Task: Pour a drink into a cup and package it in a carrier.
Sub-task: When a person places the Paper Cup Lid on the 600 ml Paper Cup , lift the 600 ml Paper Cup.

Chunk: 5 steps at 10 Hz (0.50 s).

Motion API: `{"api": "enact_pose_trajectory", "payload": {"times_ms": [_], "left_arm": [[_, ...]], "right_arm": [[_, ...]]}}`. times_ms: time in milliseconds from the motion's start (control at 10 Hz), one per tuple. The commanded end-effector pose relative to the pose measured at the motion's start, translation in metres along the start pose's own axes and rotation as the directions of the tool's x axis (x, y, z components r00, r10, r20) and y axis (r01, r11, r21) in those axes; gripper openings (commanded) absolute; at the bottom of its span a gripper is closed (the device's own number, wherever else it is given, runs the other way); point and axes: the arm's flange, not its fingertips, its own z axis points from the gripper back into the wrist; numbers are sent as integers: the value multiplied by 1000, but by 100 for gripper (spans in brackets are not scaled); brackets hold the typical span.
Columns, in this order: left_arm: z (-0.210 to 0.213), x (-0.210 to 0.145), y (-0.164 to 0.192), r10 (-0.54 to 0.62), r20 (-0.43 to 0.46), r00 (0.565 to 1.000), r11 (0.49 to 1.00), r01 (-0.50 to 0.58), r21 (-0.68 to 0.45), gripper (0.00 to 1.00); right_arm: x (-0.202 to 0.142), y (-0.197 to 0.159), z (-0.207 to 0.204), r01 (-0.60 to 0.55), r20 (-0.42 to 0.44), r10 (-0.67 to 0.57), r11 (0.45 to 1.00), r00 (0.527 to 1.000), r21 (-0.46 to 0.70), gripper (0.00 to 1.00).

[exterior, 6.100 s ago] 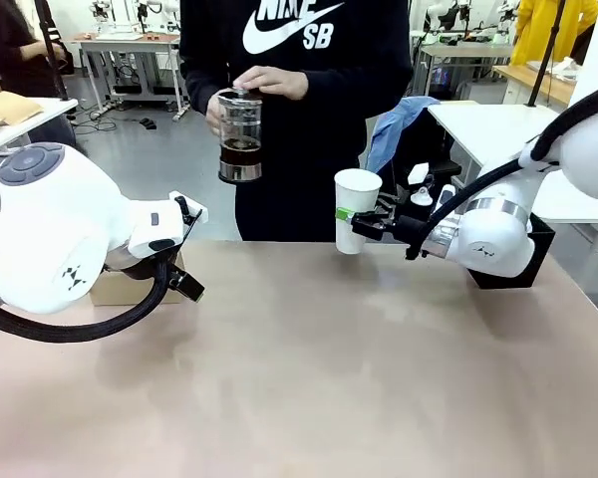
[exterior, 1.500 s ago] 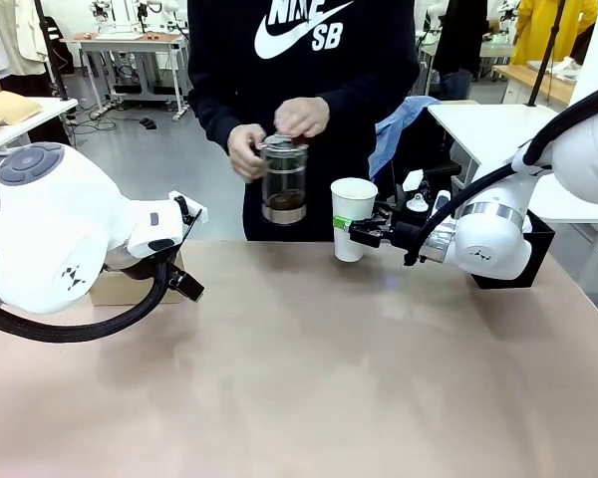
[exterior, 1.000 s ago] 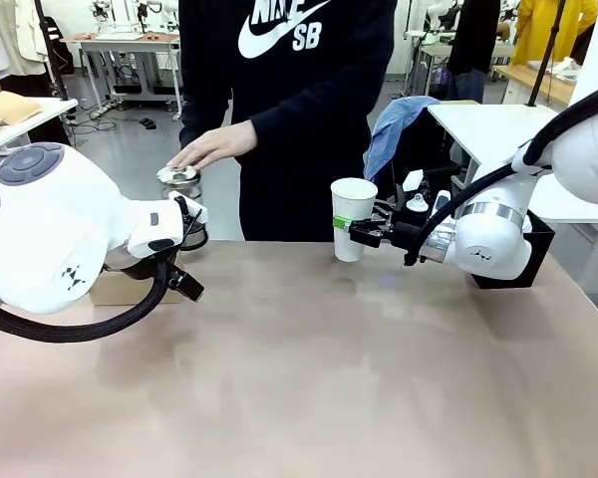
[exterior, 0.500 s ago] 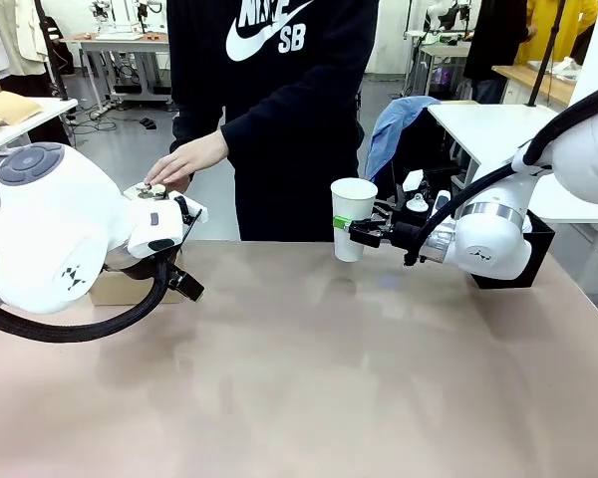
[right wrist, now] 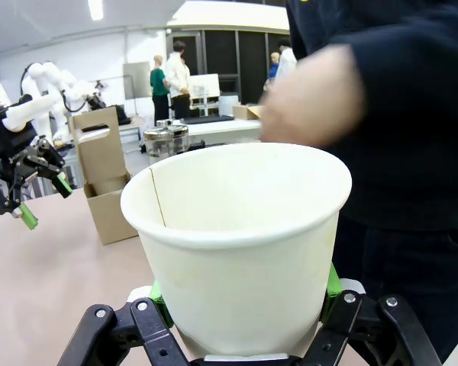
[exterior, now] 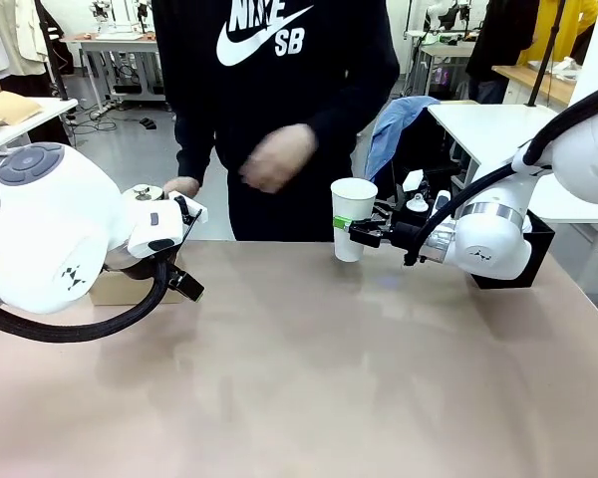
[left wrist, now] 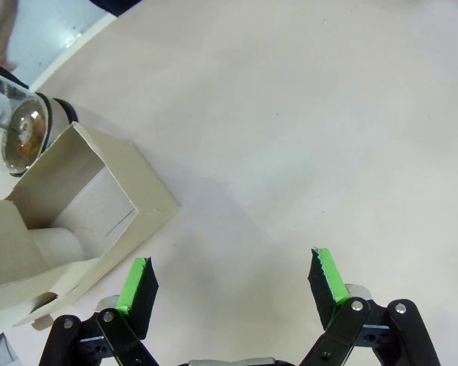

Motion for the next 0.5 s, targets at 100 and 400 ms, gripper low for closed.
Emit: {"api": "enact_pose_trajectory", "payload": {"times_ms": [100, 400], "left_arm": [[0, 0, 0, -1, 1, 1000, 1000, 1, -2, 100], [0, 0, 0, -1, 1, 1000, 1000, 1, -2, 100]], "right_arm": [[3, 0, -2, -2, 17, 3, 1000, 1000, -10, 81], [3, 0, -2, -2, 17, 3, 1000, 1000, -10, 81]]}}
